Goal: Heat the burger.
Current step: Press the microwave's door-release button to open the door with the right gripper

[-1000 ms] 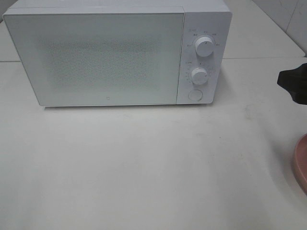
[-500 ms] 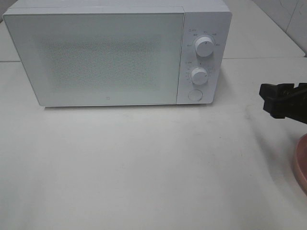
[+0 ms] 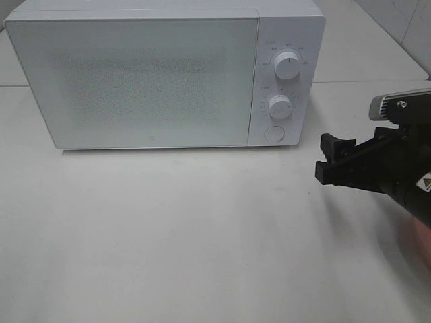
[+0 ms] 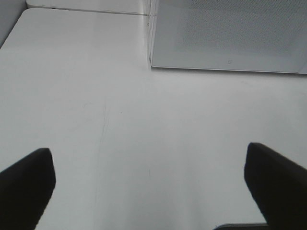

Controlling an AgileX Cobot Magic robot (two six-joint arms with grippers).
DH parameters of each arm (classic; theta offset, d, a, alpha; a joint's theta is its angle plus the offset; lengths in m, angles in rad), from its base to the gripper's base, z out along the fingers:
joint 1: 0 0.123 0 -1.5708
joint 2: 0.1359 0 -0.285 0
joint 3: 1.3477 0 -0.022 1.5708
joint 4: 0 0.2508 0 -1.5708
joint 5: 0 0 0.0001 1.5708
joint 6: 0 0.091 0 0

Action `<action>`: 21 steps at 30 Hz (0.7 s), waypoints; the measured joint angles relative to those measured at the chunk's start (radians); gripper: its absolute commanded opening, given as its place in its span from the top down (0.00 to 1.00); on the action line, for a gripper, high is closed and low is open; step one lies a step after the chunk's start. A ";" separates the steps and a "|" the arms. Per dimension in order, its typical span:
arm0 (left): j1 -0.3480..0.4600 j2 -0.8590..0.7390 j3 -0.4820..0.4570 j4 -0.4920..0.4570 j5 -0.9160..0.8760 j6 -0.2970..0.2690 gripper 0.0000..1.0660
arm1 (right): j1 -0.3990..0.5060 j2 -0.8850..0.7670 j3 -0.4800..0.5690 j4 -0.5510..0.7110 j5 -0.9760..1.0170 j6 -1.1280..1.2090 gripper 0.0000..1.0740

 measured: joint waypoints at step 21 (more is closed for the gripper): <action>0.000 0.000 0.000 0.000 0.000 0.000 0.06 | 0.338 0.215 -0.138 0.390 -0.150 -0.059 0.31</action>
